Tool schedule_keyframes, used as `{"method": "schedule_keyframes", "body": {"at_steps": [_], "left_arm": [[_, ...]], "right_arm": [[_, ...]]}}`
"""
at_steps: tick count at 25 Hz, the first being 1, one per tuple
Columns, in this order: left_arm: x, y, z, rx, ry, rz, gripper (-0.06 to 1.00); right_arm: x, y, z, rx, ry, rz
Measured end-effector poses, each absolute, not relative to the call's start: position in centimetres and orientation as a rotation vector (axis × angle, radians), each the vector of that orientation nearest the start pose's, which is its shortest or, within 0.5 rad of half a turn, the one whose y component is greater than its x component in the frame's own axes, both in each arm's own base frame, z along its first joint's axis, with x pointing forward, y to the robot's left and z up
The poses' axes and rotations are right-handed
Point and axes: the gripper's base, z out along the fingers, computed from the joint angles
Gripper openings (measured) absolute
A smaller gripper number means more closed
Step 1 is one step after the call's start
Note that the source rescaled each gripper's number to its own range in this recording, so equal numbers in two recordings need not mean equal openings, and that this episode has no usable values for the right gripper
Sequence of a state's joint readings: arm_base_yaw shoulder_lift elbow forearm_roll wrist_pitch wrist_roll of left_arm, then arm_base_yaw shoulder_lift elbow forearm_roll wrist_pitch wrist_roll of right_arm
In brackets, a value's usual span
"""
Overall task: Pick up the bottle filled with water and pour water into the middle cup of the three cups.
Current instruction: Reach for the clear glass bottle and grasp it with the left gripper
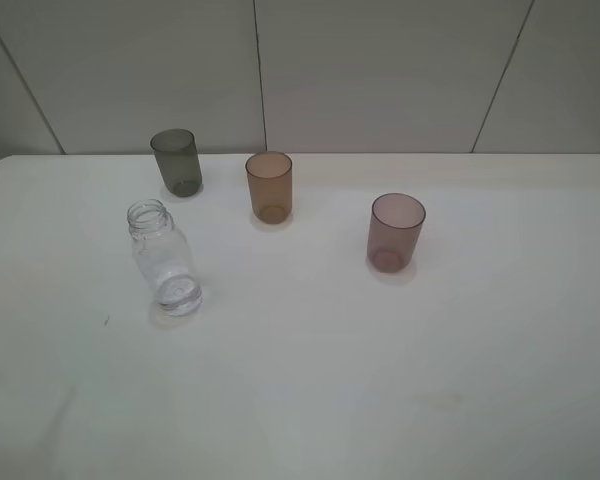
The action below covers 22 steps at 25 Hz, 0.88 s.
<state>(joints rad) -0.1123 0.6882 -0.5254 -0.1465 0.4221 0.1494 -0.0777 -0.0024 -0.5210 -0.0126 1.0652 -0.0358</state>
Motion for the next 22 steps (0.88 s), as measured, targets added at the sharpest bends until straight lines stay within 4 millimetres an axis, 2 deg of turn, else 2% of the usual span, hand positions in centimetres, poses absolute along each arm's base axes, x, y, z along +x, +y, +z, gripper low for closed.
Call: {"method": "schedule_keyframes", "body": {"at_steps": [2,5,13,22], "left_arm": [[15.1,-2.2,28.3,0.138,2.074,-0.139,1.0],[16.2,-2.7,26.6,0.102,2.096,-0.179,1.0],[15.5,-6.7,21.3,0.327,2.102,-0.299,1.0],[16.0,-8.8,17.1,0.441,2.092,-0.282,1.0]], "right_arm": [[-0.8,0.0,28.3,0.043,2.026,-0.087],[-0.8,0.0,28.3,0.043,2.026,-0.087],[-0.8,0.0,28.3,0.043,2.026,-0.087],[-0.8,0.0,28.3,0.043,2.026,-0.087]]}}
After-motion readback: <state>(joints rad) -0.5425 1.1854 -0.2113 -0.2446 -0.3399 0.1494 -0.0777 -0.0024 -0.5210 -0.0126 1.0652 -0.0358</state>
